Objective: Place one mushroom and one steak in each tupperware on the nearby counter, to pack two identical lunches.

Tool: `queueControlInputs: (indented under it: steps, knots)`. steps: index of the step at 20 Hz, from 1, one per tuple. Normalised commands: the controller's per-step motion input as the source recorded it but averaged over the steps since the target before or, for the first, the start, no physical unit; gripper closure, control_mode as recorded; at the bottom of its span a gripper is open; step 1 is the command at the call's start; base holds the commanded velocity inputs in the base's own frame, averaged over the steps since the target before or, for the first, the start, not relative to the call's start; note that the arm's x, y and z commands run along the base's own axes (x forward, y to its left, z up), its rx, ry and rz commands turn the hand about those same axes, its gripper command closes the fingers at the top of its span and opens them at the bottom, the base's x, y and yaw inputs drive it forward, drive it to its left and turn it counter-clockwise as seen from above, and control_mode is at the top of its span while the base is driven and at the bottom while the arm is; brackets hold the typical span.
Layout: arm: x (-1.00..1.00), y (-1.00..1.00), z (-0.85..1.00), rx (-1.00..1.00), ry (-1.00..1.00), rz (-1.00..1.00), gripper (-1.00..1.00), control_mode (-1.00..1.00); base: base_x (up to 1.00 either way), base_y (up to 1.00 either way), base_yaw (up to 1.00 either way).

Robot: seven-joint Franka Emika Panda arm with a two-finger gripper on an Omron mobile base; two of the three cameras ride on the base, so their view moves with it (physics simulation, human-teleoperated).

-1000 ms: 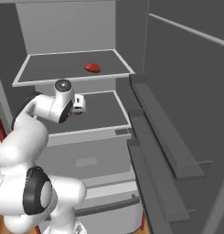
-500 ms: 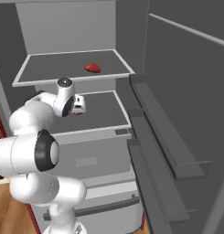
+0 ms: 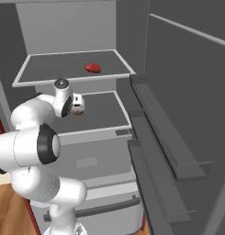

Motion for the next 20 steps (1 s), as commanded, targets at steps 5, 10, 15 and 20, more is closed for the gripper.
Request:
queueControlInputs:
  steps: [5, 10, 15, 20]
  knots:
    - [0.08, -0.01, -0.26, 0.00, 0.00, 0.00, -1.00, -1.00, 0.00, 0.00, 0.00]
    - [0.22, 0.00, 0.00, 0.00, 0.00, 0.00, -1.00, -1.00, 0.00, 0.00, 0.00]
    - [0.31, 0.00, -0.03, 0.00, 0.00, 0.00, -1.00, -1.00, 0.00, 0.00, 0.00]
    - [0.32, 0.00, -0.21, 0.00, 0.00, 0.00, -1.00, -1.00, 0.00, 0.00, 0.00]
